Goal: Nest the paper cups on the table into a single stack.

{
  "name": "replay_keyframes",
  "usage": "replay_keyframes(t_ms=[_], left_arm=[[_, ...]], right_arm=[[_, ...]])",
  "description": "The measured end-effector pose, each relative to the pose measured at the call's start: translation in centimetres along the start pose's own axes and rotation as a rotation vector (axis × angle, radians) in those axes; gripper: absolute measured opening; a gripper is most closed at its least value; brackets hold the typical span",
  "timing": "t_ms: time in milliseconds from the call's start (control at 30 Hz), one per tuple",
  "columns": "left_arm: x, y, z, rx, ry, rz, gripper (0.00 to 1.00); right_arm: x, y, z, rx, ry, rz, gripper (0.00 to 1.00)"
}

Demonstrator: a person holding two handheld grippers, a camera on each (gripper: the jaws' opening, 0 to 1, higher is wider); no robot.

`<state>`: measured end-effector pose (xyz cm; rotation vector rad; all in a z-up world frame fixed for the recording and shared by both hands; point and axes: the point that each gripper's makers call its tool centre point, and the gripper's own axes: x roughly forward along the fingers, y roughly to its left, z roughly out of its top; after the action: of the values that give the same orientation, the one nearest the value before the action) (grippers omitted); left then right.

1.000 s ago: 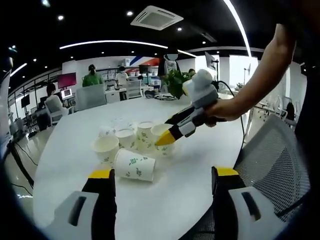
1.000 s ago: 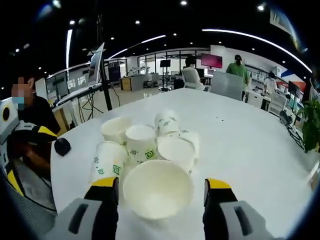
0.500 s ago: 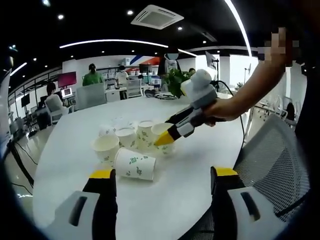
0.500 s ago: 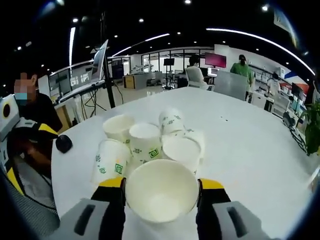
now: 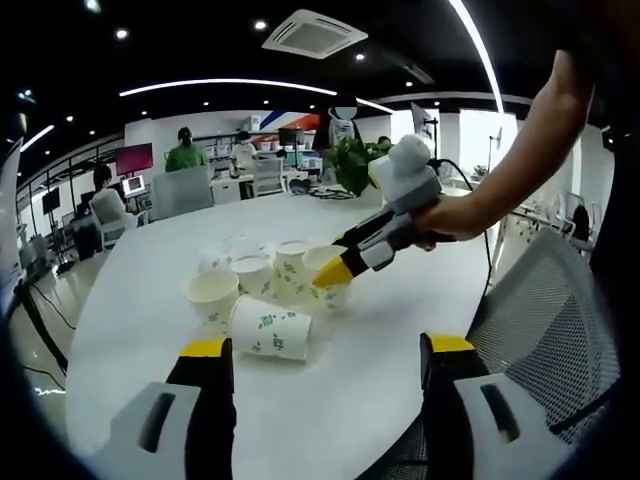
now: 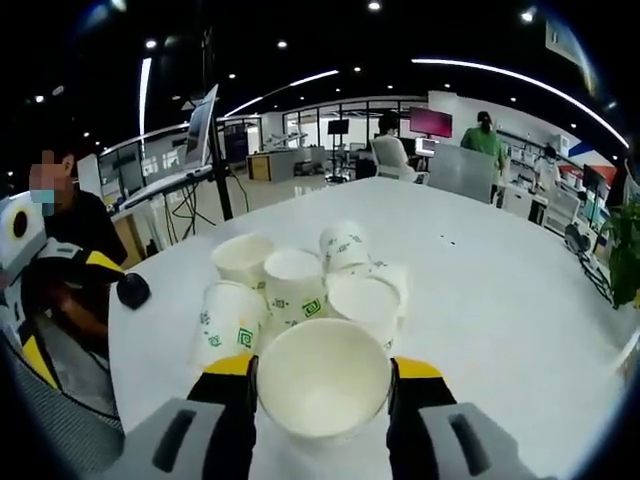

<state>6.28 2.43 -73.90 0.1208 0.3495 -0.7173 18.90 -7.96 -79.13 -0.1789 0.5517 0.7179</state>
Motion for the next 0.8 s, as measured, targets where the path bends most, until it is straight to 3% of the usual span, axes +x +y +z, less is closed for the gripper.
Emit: replay_keyframes(t_ms=[467, 700, 800], left_arm=[[0.0, 0.1, 0.0, 0.003, -0.004, 0.002, 0.75], [-0.1, 0.1, 0.1, 0.002, -0.007, 0.005, 0.75], [-0.1, 0.1, 0.1, 0.003, -0.008, 0.005, 0.75]], right_arm=[[-1.6, 0.9, 0.2, 0.030, -0.045, 0.025, 0.48], [-2.5, 2.7, 0.2, 0.047, -0.063, 0.057, 0.47], [-2.5, 3.3, 0.1, 0.045, -0.059, 0.073, 0.38]])
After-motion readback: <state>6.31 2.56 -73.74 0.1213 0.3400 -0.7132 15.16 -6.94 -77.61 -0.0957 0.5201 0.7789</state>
